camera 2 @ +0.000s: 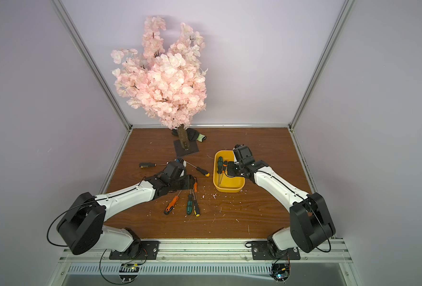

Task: Put the screwdriver on the desktop into the storage box
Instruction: Pick up the screwdriver from the center of the board.

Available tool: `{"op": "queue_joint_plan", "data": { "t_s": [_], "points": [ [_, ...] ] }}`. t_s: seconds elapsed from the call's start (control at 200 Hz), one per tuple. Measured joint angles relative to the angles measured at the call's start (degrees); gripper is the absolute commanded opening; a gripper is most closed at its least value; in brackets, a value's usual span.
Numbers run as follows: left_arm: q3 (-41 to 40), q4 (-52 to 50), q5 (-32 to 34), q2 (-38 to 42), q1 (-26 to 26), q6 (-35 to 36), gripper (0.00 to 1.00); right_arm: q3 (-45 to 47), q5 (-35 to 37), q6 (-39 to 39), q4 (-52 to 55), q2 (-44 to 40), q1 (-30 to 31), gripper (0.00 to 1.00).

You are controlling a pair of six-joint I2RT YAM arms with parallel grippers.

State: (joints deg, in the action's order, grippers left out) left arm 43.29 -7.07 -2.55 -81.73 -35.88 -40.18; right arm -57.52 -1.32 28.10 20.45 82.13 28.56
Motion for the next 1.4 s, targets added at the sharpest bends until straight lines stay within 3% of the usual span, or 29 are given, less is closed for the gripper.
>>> {"op": "queue_joint_plan", "data": {
  "t_s": [0.626,1.401],
  "points": [
    [-10.62,-18.29,4.48,16.65,-0.02,-9.81,0.57,0.66,-0.57,-0.02,-1.27,-0.24,0.0,0.36],
    [-13.44,-20.37,9.09,12.74,-6.45,-14.36,0.51,0.66,-0.72,-0.04,-2.47,-0.15,0.0,0.36]
  ]
}}
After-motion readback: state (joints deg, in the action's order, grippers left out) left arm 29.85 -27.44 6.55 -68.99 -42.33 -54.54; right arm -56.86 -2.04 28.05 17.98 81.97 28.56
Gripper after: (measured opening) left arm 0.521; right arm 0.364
